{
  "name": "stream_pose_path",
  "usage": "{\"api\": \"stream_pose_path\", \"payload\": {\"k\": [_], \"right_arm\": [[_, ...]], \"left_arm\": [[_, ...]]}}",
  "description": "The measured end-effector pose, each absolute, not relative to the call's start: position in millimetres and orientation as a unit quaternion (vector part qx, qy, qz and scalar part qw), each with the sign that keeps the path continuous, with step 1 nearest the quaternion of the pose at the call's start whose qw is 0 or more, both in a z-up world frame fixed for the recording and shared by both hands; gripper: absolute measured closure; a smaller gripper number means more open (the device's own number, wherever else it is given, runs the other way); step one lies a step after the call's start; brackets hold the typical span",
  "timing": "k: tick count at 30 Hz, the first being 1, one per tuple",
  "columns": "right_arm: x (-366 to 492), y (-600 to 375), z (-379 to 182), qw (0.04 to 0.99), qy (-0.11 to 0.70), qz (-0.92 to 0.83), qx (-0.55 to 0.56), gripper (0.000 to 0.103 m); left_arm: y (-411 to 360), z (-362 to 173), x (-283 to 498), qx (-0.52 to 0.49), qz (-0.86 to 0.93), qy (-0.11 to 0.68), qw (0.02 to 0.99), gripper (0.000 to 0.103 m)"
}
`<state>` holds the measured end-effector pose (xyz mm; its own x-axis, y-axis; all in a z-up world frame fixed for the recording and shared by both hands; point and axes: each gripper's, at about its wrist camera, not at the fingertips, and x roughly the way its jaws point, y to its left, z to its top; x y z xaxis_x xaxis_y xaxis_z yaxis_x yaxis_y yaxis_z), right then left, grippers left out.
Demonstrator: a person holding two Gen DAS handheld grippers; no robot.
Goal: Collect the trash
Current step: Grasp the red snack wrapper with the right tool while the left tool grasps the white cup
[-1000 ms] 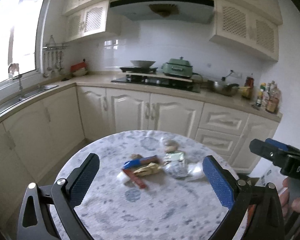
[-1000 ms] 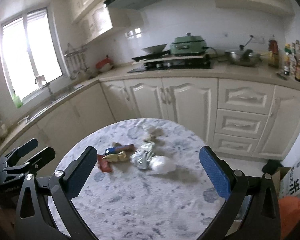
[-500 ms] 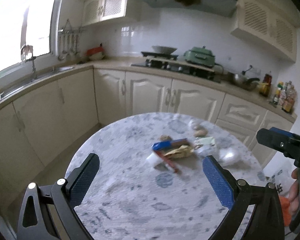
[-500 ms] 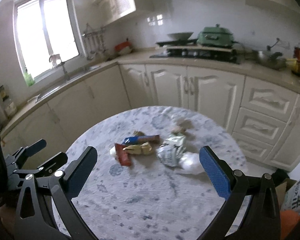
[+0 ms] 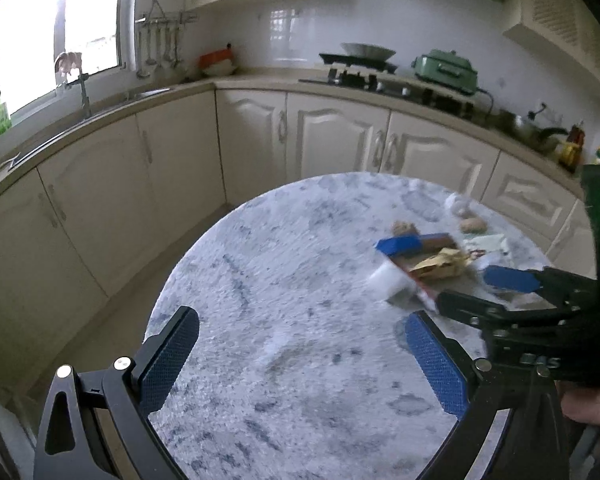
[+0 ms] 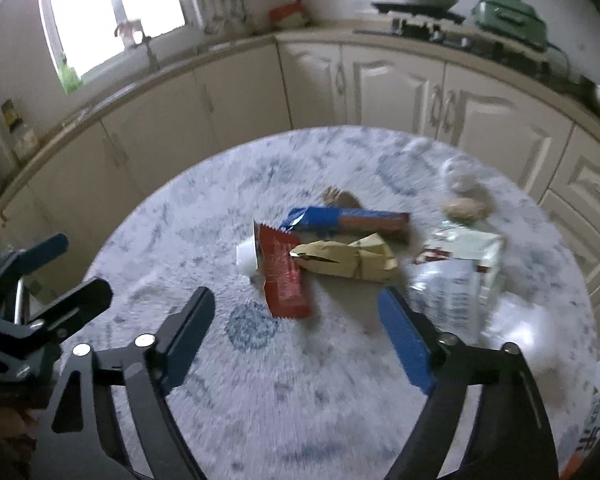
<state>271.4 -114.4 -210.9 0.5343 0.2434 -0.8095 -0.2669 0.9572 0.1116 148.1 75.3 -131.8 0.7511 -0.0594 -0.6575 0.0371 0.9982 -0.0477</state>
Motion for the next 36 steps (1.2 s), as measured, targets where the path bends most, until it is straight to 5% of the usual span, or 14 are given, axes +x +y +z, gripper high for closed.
{"api": "stream_pose_path", "payload": {"k": [3,7,12,28,36], "right_arm": [[282,-110,-226,0.868,0.473,0.150,-0.023,0.046],[289,-104,-239,0.866,0.474,0.151,-0.048,0.056],[290,-107,-240,0.866,0.468,0.168,-0.059,0.087],[293,-136,-235,0.861,0.472,0.180,-0.049,0.087],[297,-140,-233,0.857,0.470,0.210,-0.042,0.072]], "left_arm": [[76,-138,163,-0.015,-0.027,0.359,0.933,0.001],[72,-148,182,-0.006,-0.032,0.367,0.930,0.001],[57,-163,201,0.009,-0.050,0.376,0.925,0.001],[15,-209,282,0.038,-0.092,0.424,0.900,0.005],[2,-214,299,0.047,-0.141,0.423,0.894,0.028]]}}
